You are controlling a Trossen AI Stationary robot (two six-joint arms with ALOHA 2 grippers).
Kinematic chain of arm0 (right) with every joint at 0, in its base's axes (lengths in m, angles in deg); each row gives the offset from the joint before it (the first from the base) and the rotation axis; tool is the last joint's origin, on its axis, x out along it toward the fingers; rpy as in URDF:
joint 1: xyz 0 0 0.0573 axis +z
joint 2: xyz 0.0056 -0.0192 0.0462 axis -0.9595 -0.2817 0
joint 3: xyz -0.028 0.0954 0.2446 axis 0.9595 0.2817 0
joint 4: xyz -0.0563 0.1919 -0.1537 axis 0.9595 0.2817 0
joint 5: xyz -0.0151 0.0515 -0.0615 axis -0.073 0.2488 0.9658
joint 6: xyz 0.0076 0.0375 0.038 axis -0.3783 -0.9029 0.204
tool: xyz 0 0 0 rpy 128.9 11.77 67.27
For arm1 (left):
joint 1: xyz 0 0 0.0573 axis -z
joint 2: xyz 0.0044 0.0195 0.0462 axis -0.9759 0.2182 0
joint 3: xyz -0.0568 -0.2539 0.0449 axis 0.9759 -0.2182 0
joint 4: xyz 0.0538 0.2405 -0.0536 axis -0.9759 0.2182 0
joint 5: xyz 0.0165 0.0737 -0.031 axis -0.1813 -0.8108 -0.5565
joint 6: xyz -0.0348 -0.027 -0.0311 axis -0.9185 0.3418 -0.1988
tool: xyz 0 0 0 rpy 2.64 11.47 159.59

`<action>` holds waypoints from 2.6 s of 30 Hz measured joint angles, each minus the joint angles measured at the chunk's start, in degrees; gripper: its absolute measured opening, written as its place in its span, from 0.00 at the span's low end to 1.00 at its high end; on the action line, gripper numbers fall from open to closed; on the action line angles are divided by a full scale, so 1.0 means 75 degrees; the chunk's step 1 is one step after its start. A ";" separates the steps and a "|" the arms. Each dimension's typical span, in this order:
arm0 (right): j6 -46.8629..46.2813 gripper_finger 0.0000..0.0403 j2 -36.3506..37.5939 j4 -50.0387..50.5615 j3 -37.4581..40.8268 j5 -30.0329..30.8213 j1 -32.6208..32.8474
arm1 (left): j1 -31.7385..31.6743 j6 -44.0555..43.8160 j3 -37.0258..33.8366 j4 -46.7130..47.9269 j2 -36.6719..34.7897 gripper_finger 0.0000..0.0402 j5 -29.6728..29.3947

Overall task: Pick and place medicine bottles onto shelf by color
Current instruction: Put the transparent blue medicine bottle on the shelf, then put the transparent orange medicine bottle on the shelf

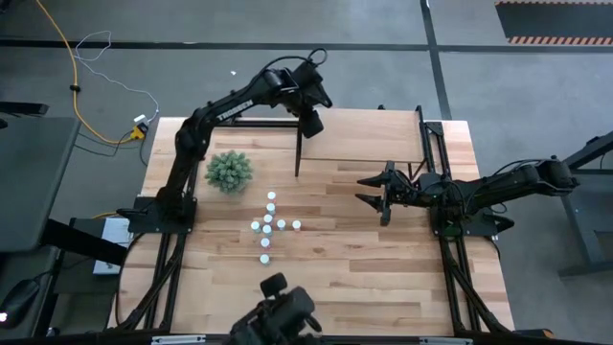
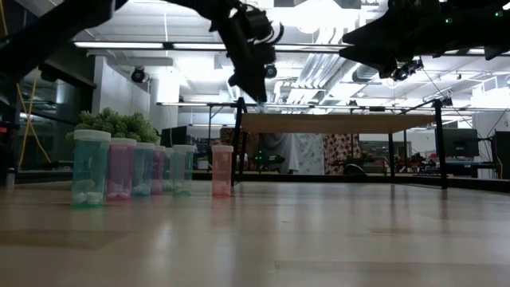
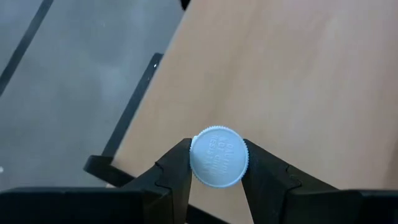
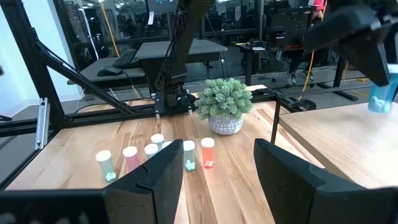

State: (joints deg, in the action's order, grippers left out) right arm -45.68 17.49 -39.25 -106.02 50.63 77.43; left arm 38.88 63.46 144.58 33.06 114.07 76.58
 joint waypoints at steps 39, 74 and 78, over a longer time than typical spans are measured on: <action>0.0023 0.47 -0.0003 -0.0009 0.0000 -0.0002 0.0001 | -0.0100 0.0001 0.0000 -0.0001 0.0130 0.58 -0.0772; -0.0312 0.47 -0.0003 0.0233 0.0000 -0.0003 0.0000 | 0.2591 -0.0729 -0.2548 -0.1037 -0.2822 0.61 0.1069; -0.0466 0.47 -0.0003 0.0329 0.0000 -0.0003 0.0000 | 0.3252 -0.1026 -0.5141 -0.2875 -0.4266 0.61 0.0479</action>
State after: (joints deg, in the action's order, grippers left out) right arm -49.18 17.47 -36.78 -106.02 50.61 77.43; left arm 63.27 55.76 106.03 11.50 82.07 80.18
